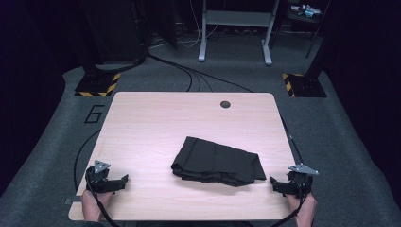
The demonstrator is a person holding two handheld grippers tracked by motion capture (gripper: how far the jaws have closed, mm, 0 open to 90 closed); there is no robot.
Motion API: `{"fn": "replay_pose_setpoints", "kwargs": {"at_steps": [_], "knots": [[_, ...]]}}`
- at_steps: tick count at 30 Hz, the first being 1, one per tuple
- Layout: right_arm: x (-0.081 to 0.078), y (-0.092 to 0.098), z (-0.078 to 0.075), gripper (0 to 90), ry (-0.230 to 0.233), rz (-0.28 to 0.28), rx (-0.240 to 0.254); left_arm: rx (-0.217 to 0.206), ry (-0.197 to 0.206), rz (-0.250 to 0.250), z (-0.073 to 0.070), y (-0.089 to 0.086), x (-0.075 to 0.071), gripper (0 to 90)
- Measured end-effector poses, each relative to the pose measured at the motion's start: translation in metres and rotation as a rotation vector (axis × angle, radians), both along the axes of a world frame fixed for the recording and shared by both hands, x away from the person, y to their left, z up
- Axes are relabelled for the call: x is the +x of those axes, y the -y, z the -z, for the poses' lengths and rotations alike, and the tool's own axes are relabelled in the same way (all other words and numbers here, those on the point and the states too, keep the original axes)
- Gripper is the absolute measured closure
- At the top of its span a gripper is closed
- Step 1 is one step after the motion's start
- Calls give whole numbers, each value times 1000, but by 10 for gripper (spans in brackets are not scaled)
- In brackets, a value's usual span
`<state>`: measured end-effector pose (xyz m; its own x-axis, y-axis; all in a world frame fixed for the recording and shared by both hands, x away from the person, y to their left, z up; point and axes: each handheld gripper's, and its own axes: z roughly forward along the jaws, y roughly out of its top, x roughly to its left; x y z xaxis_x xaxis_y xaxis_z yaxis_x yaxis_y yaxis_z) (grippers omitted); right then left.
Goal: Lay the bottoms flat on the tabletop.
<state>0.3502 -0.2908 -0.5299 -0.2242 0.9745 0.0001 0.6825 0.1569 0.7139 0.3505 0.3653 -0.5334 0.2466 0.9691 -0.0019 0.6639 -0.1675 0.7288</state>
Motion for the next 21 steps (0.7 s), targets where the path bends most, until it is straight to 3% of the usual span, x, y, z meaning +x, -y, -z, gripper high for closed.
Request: {"fn": "replay_pose_setpoints", "kwargs": {"at_steps": [13,21], "knots": [[0,0,0,0,-1,-3,-1,-1,1,1,0,0,0,7],[2,-3,0,0,2,31,3,2,4,5,0,0,0,8]]}}
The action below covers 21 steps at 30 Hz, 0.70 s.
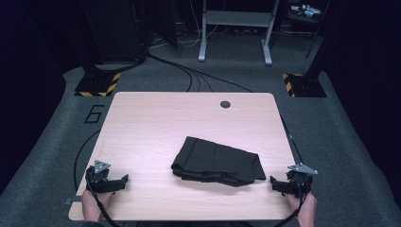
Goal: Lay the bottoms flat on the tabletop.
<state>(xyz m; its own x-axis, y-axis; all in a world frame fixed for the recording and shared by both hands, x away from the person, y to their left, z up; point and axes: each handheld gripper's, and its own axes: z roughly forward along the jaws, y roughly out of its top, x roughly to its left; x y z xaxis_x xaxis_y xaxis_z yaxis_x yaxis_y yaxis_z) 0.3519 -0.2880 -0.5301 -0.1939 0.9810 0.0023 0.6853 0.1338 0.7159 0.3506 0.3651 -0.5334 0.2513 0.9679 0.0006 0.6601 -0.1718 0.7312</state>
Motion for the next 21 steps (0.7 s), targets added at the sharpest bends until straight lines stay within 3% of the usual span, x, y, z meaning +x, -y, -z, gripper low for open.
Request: {"fn": "replay_pose_setpoints", "kwargs": {"at_steps": [8,11,17,21], "knots": [[2,2,-3,0,-40,-9,-7,-7,-4,-1,0,0,0,8],[2,2,-4,0,-33,-15,-9,-7,-4,-1,0,0,0,8],[1,2,-21,0,13,-9,91,-7,-4,-1,0,0,0,8],[7,-8,-35,0,24,-58,110,-1,0,1,0,0,0,9]]}}
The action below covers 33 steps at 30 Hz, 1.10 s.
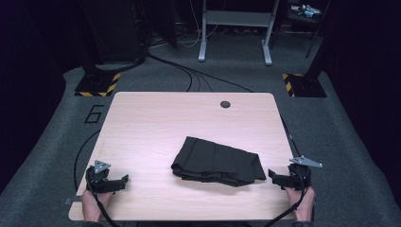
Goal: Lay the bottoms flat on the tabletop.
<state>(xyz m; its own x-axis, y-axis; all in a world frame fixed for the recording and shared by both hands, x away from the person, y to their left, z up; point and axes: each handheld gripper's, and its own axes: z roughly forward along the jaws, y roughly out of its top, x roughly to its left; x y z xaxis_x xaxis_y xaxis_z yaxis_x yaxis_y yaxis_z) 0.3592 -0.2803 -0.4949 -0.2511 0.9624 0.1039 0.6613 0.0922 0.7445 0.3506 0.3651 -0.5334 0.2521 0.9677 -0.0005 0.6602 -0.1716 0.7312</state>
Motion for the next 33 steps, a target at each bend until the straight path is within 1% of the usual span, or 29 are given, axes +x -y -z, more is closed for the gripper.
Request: {"fn": "replay_pose_setpoints", "kwargs": {"at_steps": [4,5,6,10,11,12,13,14,15,16,17,18,20,21,23,24,26,27,29,30,31,32,33], "knots": [[8,-13,-9,0,11,-42,11,-1,-1,0,0,0,0,8],[8,-13,-9,0,11,-42,11,-1,-1,0,0,0,0,9],[10,-18,-11,1,15,-56,22,0,1,-1,0,0,0,9],[20,-42,-18,1,18,-114,23,-1,0,-1,0,0,0,8],[24,-53,-20,2,20,-144,18,0,0,-1,0,0,0,8],[24,-53,-20,2,20,-144,18,0,0,-1,0,0,0,8],[30,-64,-21,3,12,-171,13,2,0,0,0,0,0,9],[32,-69,-21,3,10,-187,17,0,0,-1,0,0,0,9],[35,-75,-21,3,-2,-194,23,0,0,0,0,0,0,9],[35,-75,-21,3,-2,-194,23,0,0,0,0,0,0,9],[38,-80,-20,4,-3,-210,15,-1,0,0,0,0,0,9],[43,-90,-18,6,-6,-236,10,0,0,0,0,0,0,9],[48,-101,-17,11,-18,-251,12,0,1,-1,0,0,0,9],[48,-101,-17,11,-18,-251,12,0,1,-1,0,0,0,9],[54,-111,-15,20,-27,-267,14,0,1,0,0,0,0,9],[57,-115,-13,22,-31,-280,5,0,1,0,0,0,0,9],[62,-125,-9,22,-52,-292,-3,1,-3,1,0,0,0,11],[67,-133,-3,33,-74,-304,-23,1,-3,1,0,0,0,11],[70,-136,-1,39,-76,-310,-32,1,-3,1,0,0,0,11],[72,-139,2,44,-83,-313,-56,2,-2,2,0,0,0,11],[73,-141,4,44,-100,-322,-69,2,-2,2,0,0,0,11],[74,-143,5,44,-109,-320,-67,2,-2,1,0,0,0,11],[76,-142,8,48,-110,-333,-57,1,0,1,0,0,0,11]]}}
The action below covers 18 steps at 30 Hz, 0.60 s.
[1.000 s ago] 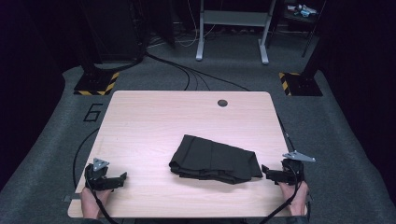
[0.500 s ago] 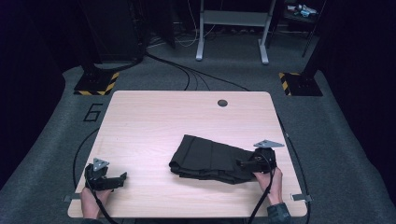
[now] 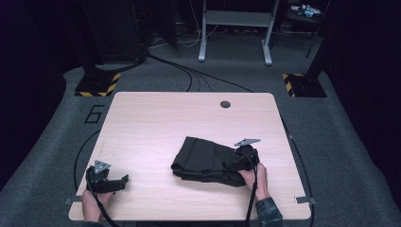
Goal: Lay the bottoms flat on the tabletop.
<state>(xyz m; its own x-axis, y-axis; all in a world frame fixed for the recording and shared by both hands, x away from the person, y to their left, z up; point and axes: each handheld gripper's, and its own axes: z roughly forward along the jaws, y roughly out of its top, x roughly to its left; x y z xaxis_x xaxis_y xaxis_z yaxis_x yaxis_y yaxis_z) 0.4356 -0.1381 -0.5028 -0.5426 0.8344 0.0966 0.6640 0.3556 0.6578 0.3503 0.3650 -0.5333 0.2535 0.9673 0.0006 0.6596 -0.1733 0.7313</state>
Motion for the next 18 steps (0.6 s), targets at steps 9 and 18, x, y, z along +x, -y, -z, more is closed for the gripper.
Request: {"fn": "replay_pose_setpoints", "kwargs": {"at_steps": [9,18], "knots": [[0,-9,2,64,-1,-76,1,1,0,1,0,0,0,12],[-8,-31,2,72,-6,-160,2,3,0,2,0,0,0,13]]}}
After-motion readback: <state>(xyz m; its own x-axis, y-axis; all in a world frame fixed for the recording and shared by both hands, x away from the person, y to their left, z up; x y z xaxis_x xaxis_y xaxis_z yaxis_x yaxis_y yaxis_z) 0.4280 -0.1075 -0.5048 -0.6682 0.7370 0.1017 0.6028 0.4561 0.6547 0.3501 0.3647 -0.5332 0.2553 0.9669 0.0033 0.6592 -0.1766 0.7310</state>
